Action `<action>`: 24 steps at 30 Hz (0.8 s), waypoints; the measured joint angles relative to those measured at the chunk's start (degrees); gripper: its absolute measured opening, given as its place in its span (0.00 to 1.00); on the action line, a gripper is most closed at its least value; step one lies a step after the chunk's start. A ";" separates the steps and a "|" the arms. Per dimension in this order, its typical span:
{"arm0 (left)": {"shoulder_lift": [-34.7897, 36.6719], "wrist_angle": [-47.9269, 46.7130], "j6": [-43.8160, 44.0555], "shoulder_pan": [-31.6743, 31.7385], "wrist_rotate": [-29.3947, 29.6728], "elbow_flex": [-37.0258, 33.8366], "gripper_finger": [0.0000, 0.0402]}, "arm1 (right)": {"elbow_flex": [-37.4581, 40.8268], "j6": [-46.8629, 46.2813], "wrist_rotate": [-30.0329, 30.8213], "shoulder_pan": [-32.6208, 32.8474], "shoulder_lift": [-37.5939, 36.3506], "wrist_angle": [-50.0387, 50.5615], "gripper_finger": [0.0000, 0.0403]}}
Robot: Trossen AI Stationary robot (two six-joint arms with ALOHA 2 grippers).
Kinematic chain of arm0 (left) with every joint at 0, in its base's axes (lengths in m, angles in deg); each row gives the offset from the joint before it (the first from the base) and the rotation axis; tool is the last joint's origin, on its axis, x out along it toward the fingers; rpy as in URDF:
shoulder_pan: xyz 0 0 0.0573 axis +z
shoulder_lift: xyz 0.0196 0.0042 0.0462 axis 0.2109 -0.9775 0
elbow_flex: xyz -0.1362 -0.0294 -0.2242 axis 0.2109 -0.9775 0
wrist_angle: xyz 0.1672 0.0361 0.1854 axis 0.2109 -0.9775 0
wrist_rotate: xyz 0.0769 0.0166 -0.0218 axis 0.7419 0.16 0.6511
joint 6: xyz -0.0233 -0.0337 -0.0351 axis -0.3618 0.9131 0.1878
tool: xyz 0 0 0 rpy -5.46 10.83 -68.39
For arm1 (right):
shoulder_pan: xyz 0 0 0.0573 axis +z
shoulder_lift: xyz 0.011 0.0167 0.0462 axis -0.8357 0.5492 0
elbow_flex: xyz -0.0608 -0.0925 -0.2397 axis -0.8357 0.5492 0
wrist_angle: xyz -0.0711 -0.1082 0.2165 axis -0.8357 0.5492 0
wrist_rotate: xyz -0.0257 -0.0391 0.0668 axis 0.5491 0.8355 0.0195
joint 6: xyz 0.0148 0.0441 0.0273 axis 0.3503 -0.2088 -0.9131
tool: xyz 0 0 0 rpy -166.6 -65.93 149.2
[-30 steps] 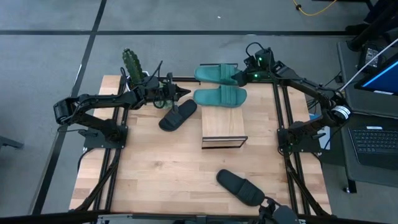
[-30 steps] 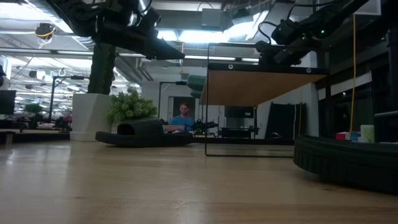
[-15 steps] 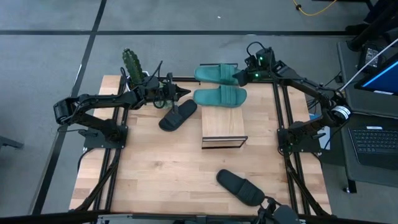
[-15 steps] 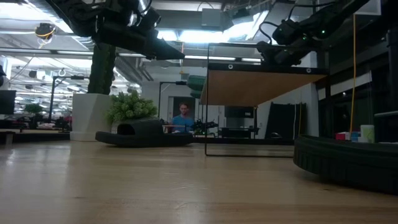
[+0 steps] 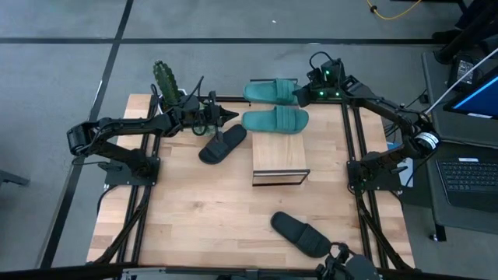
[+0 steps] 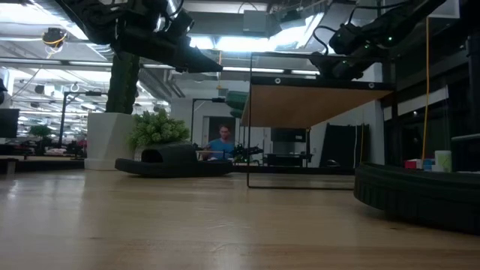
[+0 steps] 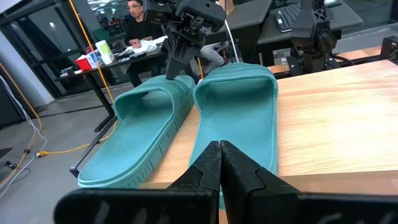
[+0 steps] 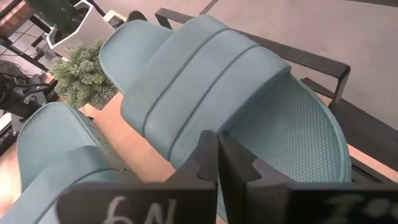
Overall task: Pick and place slides into the shelf
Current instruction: Adjust the green slides on the shelf
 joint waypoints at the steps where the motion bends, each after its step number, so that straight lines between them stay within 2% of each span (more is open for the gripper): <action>1: 0.00 0.00 0.00 -0.02 0.00 0.00 0.00 | 0.00 0.02 -0.02 -0.15 -0.06 -0.15 0.00; 15: 0.00 -0.13 0.00 -0.01 0.00 0.00 0.00 | 0.07 -0.13 0.50 -1.99 -3.13 0.64 0.00; 24: 0.00 -0.13 0.00 0.00 0.00 0.00 0.00 | 0.04 1.18 2.99 -1.97 -3.15 3.98 0.00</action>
